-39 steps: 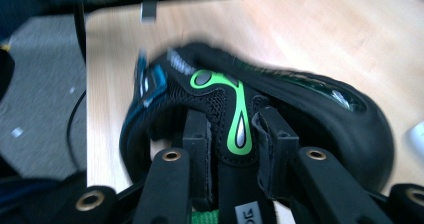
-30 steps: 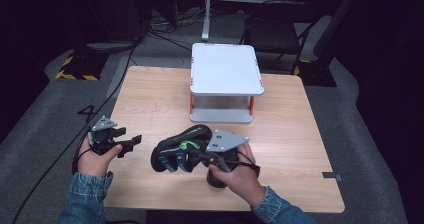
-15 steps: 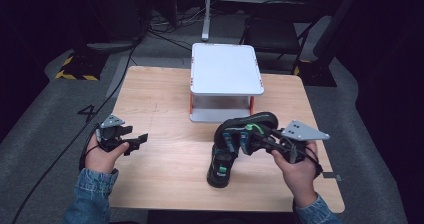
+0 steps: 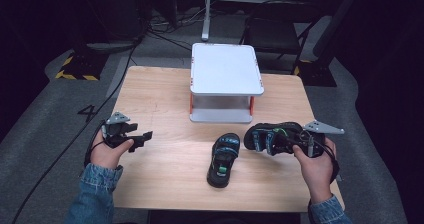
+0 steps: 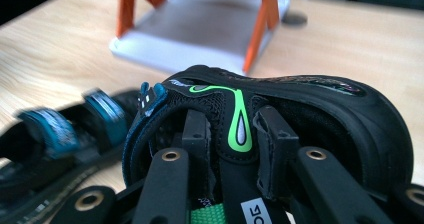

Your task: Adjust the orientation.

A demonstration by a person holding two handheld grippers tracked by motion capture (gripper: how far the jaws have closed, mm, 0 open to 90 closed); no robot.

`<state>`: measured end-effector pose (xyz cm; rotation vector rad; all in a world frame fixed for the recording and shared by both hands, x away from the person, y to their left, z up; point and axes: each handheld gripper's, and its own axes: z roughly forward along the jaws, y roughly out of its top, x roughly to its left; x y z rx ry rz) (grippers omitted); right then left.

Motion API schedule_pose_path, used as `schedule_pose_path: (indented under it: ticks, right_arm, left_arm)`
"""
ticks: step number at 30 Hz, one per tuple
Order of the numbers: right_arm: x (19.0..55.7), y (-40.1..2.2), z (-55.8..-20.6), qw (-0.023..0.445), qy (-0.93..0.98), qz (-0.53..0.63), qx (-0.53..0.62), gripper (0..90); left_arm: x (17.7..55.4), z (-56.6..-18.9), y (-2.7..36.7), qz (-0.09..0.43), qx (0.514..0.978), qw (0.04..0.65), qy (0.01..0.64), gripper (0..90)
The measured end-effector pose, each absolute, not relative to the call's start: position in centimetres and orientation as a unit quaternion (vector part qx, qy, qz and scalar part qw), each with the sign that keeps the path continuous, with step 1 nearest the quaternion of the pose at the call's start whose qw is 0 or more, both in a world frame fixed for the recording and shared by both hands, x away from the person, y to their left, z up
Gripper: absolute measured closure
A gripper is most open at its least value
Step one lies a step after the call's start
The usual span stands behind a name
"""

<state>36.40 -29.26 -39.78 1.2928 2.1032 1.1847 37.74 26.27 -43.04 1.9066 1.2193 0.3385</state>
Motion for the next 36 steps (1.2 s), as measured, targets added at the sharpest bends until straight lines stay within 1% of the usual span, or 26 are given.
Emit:
schedule_pose_path:
  ticks: [3,8,10,12,15,16,17,18,20,24,25,29,31,33,36]
  right_arm:
    - [36.9,-29.5,-40.7,0.19,0.761,0.397,0.477,69.3]
    - [37.2,-30.0,-41.1,0.186,0.761,0.368,0.502,67.9]
    - [37.5,-30.4,-41.5,0.197,0.764,0.342,0.51,65.6]
    - [37.8,-31.0,-42.0,0.22,0.76,0.327,0.517,63.5]
    - [38.3,-32.0,-43.0,0.222,0.753,0.317,0.532,63.6]
    - [38.5,-32.3,-43.4,0.222,0.754,0.314,0.534,65.1]
    - [38.6,-32.4,-43.7,0.221,0.752,0.313,0.536,62.7]
    - [38.7,-32.6,-43.8,0.226,0.752,0.313,0.535,62.7]
    - [38.8,-32.7,-43.6,0.224,0.749,0.327,0.53,55.9]
    - [38.4,-32.8,-42.5,0.237,0.753,0.334,0.516,46.8]
    - [38.2,-32.9,-42.1,0.232,0.758,0.329,0.513,43.3]
    - [37.2,-33.1,-40.8,0.217,0.77,0.337,0.496,35.4]
    - [36.9,-33.1,-40.6,0.198,0.785,0.333,0.483,29.0]
    - [36.6,-32.9,-40.8,0.173,0.811,0.31,0.465,27.3]
    - [36.6,-33.0,-41.6,0.174,0.824,0.285,0.458,24.2]
  left_arm:
    - [37.8,-43.1,26.2,0.136,0.761,0.411,0.483,28.9]
    - [37.9,-43.1,26.2,0.135,0.762,0.41,0.483,28.9]
    - [37.8,-43.1,26.2,0.134,0.764,0.409,0.481,28.9]
    - [37.8,-43.1,26.1,0.133,0.762,0.412,0.482,28.9]
    - [37.7,-43.1,26.0,0.134,0.763,0.409,0.482,28.9]
    - [37.8,-43.1,26.0,0.134,0.763,0.408,0.483,28.9]
    - [37.8,-43.2,26.0,0.133,0.764,0.408,0.482,28.9]
    - [37.8,-43.2,25.9,0.132,0.764,0.408,0.482,28.8]
    - [37.8,-43.2,25.8,0.132,0.766,0.407,0.481,28.7]
    - [37.7,-43.1,25.9,0.132,0.766,0.407,0.48,28.7]
    - [37.7,-43.1,25.9,0.132,0.765,0.408,0.481,28.7]
    - [37.8,-43.2,25.9,0.132,0.766,0.407,0.48,28.7]
    - [37.9,-43.2,25.7,0.13,0.766,0.409,0.479,28.7]
    - [38.0,-43.3,25.6,0.128,0.767,0.409,0.478,28.7]
    - [38.2,-43.3,25.4,0.127,0.769,0.409,0.475,28.7]
